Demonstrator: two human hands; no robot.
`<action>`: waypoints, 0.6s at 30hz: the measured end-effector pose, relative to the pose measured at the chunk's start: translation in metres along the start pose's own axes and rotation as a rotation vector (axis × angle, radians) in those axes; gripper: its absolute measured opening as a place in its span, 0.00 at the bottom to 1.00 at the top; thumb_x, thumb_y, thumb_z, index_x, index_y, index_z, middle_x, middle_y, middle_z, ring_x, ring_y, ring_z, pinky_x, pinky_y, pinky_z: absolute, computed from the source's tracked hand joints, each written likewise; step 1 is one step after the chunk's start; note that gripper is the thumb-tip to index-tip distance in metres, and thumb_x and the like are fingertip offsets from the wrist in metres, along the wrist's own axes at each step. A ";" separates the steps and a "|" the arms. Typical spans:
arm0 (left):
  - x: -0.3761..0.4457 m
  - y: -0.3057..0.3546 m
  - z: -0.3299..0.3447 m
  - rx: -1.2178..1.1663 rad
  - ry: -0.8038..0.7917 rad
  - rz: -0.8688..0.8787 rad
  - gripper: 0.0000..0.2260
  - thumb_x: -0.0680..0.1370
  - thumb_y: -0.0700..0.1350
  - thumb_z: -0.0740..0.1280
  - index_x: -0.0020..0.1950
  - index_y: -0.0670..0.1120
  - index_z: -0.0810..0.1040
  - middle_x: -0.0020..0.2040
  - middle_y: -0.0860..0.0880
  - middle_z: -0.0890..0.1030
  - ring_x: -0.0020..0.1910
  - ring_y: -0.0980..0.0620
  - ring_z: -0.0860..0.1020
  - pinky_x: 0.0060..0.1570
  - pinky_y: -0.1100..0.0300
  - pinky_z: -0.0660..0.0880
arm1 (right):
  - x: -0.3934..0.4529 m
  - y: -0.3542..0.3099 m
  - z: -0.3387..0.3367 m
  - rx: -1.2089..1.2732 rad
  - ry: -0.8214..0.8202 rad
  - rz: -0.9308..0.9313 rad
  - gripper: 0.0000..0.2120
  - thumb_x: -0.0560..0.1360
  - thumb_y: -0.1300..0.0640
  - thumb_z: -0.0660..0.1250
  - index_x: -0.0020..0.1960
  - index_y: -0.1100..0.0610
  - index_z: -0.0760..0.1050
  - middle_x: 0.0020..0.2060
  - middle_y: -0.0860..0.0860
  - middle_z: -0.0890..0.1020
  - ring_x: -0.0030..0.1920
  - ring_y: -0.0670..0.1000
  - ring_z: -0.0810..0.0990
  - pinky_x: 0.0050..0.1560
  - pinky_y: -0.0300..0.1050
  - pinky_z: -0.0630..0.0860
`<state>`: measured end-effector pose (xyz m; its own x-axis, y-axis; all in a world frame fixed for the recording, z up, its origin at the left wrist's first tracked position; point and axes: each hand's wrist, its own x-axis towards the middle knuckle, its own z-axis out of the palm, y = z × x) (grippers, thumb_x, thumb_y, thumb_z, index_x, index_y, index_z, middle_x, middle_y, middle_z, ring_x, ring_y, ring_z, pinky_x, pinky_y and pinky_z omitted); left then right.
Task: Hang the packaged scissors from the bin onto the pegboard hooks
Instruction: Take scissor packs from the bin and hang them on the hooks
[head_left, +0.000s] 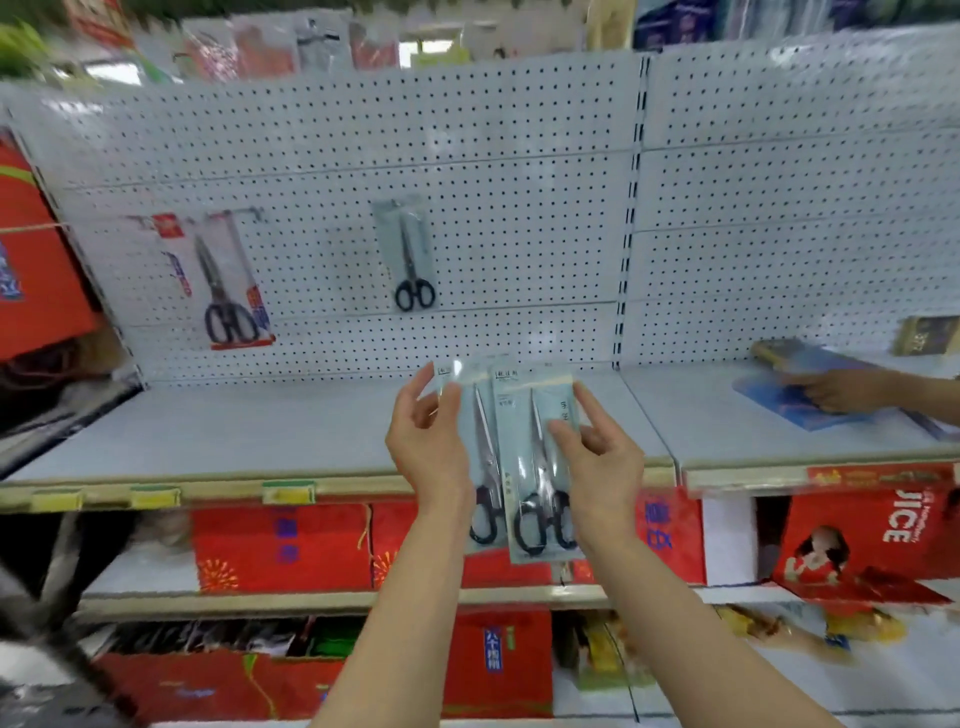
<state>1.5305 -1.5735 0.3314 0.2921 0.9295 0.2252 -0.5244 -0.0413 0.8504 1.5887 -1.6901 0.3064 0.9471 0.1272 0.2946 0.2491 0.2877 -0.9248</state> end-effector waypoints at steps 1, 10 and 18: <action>0.011 0.007 0.003 -0.004 0.001 0.026 0.13 0.75 0.38 0.72 0.57 0.52 0.81 0.41 0.47 0.76 0.40 0.56 0.75 0.45 0.71 0.73 | 0.005 -0.005 0.012 0.002 0.006 -0.014 0.24 0.73 0.64 0.72 0.65 0.48 0.76 0.31 0.54 0.59 0.29 0.45 0.56 0.31 0.34 0.62; 0.112 0.051 0.020 -0.029 -0.043 0.098 0.14 0.76 0.40 0.72 0.59 0.51 0.81 0.43 0.49 0.80 0.41 0.56 0.77 0.42 0.75 0.73 | 0.050 -0.028 0.113 0.066 0.081 -0.102 0.22 0.72 0.64 0.72 0.63 0.46 0.79 0.34 0.56 0.57 0.35 0.54 0.56 0.38 0.41 0.63; 0.199 0.071 0.036 -0.041 -0.098 0.127 0.14 0.76 0.40 0.72 0.60 0.51 0.81 0.42 0.48 0.80 0.39 0.57 0.76 0.38 0.78 0.71 | 0.085 -0.040 0.185 0.111 0.138 -0.135 0.23 0.72 0.63 0.72 0.60 0.41 0.79 0.32 0.53 0.60 0.34 0.53 0.59 0.37 0.40 0.68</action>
<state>1.5804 -1.4052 0.4539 0.2970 0.8776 0.3763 -0.5938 -0.1388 0.7925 1.6217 -1.5153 0.4127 0.9272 -0.0483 0.3715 0.3591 0.3973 -0.8445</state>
